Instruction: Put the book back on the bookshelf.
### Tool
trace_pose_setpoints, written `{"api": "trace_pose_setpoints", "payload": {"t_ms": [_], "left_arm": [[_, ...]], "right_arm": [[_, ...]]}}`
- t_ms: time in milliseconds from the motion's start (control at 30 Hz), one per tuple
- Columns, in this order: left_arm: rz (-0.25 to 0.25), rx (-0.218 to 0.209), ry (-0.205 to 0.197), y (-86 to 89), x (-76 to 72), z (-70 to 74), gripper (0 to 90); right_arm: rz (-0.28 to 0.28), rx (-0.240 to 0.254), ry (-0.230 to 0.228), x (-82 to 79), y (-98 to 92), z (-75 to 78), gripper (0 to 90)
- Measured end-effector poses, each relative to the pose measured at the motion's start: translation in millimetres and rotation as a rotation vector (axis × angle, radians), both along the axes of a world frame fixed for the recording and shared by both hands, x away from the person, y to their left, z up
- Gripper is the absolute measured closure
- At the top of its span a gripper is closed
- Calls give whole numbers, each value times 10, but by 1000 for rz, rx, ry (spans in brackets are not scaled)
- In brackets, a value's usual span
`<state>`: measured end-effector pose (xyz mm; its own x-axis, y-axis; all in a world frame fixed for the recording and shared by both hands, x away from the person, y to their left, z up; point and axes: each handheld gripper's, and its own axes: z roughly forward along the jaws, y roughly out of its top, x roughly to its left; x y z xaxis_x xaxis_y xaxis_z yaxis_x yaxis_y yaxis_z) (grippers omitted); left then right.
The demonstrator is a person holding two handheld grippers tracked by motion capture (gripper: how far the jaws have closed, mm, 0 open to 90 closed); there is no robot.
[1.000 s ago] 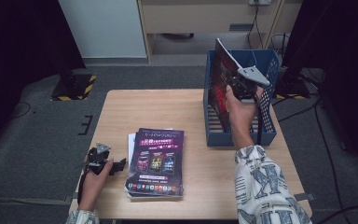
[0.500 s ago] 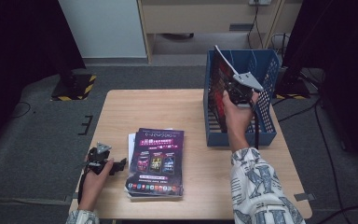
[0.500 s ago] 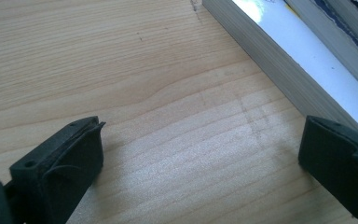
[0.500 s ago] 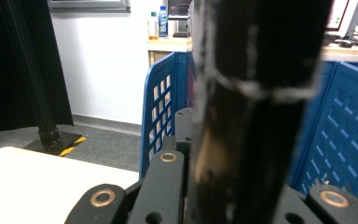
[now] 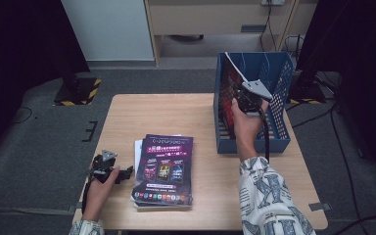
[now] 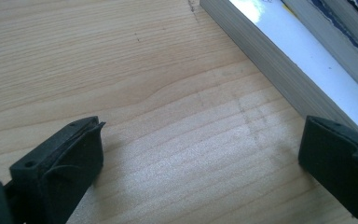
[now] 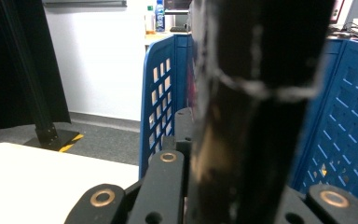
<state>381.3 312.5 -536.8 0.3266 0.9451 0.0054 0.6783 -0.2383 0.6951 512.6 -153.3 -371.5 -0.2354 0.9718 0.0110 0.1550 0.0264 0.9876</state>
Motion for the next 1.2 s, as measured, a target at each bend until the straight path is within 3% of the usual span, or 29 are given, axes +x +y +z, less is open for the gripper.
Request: {"api": "trace_pose_setpoints", "payload": {"t_ms": [767, 1200], "left_arm": [[0, 0, 0, -3, 1, 0, 0], [0, 0, 0, -3, 1, 0, 0]], "right_arm": [[-23, 4, -22, 31, -8, -58, 870], [-9, 2, -34, -11, 106, -133, 866]]}}
